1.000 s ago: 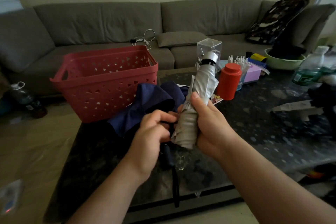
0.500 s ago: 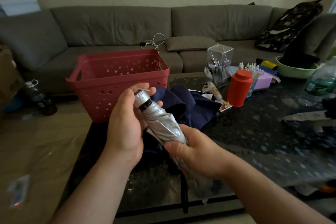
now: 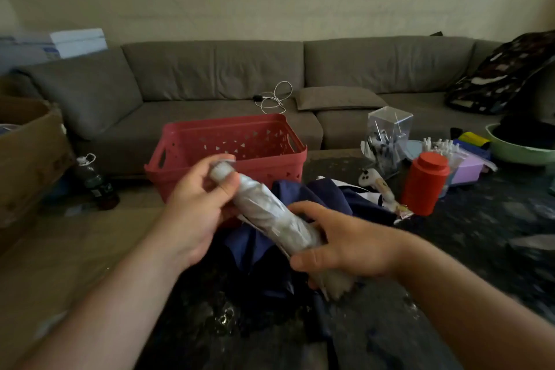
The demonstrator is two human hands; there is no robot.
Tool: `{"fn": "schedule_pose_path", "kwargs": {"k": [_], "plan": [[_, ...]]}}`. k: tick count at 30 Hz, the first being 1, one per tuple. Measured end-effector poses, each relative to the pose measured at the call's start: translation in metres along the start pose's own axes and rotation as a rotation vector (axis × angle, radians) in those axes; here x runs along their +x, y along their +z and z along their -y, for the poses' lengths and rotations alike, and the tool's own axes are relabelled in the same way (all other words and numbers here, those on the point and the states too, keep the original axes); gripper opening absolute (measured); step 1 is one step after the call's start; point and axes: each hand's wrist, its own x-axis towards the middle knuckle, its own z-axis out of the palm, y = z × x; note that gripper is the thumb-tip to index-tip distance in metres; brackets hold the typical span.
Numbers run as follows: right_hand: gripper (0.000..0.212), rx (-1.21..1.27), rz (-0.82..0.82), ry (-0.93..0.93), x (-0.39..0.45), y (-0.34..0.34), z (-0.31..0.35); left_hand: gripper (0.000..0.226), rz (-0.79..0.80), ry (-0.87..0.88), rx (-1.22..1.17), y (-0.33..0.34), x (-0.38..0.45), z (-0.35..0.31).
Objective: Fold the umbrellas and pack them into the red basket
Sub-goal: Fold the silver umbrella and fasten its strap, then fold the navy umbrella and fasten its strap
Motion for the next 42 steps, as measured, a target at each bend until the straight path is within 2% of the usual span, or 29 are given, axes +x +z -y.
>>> {"fn": "schedule_pose_path", "kwargs": {"k": [2,4,7,9,11,12,14,15,17,19,22,25,27,29,32,34,36,38,40,42], "plan": [[0.059,0.100,-0.038,-0.056,0.025,-0.018,0.015,0.021,-0.086,0.002,-0.073,-0.013,0.032,-0.017],[0.047,0.266,-0.192,-0.119,0.061,-0.036,0.030,0.020,-0.140,0.003,-0.126,-0.028,0.066,-0.032],[0.037,0.055,-0.511,-0.228,0.128,-0.069,0.047,0.022,-0.197,-0.012,-0.072,-0.046,0.118,-0.043],[0.037,-0.154,-0.572,-0.224,0.168,-0.086,0.054,0.026,-0.236,-0.088,0.052,-0.055,0.147,-0.039],[0.043,-0.404,-0.514,-0.150,0.203,-0.095,0.052,0.027,-0.261,-0.234,0.179,-0.063,0.170,-0.027],[0.045,-0.555,-0.456,-0.093,0.218,-0.094,0.047,0.021,-0.241,-0.336,0.249,-0.068,0.178,-0.021],[0.039,-0.761,-0.347,-0.002,0.247,-0.091,0.035,0.008,-0.135,-0.565,0.422,-0.071,0.190,-0.014],[0.035,-0.796,-0.304,0.038,0.259,-0.090,0.029,0.011,-0.085,-0.641,0.499,-0.074,0.197,-0.010],[0.034,-0.816,-0.256,0.104,0.275,-0.092,0.026,0.020,-0.062,-0.650,0.665,-0.079,0.212,0.000],[0.035,-0.840,-0.246,0.150,0.280,-0.096,0.028,0.026,-0.074,-0.556,0.783,-0.082,0.222,0.008],[0.037,-0.875,-0.204,0.172,0.283,-0.101,0.023,0.023,-0.005,-0.460,0.955,-0.087,0.227,0.016],[0.037,-0.895,-0.006,0.217,0.279,-0.101,0.021,0.020,0.153,-0.534,1.201,-0.090,0.219,0.015],[0.031,-0.885,-0.007,0.172,0.274,-0.098,0.025,0.022,0.192,-0.580,1.254,-0.091,0.214,0.015],[0.026,-0.830,-0.139,0.062,0.264,-0.095,0.031,0.023,0.130,-0.456,1.308,-0.090,0.213,0.013],[0.021,-0.709,-0.365,-0.121,0.223,-0.091,0.041,0.025,-0.069,-0.106,1.211,-0.082,0.202,0.000],[0.020,-0.654,-0.491,-0.220,0.178,-0.085,0.041,0.019,-0.126,0.160,1.128,-0.067,0.174,-0.011],[0.020,-0.588,-0.608,-0.279,0.126,-0.075,0.030,0.018,-0.054,0.401,1.069,-0.047,0.135,-0.014],[0.021,-0.525,-0.726,-0.286,0.077,-0.060,0.009,0.023,0.094,0.541,1.013,-0.023,0.086,-0.006],[0.023,-0.429,-0.813,-0.229,0.038,-0.043,-0.020,0.025,0.228,0.562,0.980,0.002,0.038,0.012],[0.024,-0.315,-0.805,-0.122,0.011,-0.024,-0.046,0.023,0.317,0.529,0.964,0.023,0.003,0.037]]}}
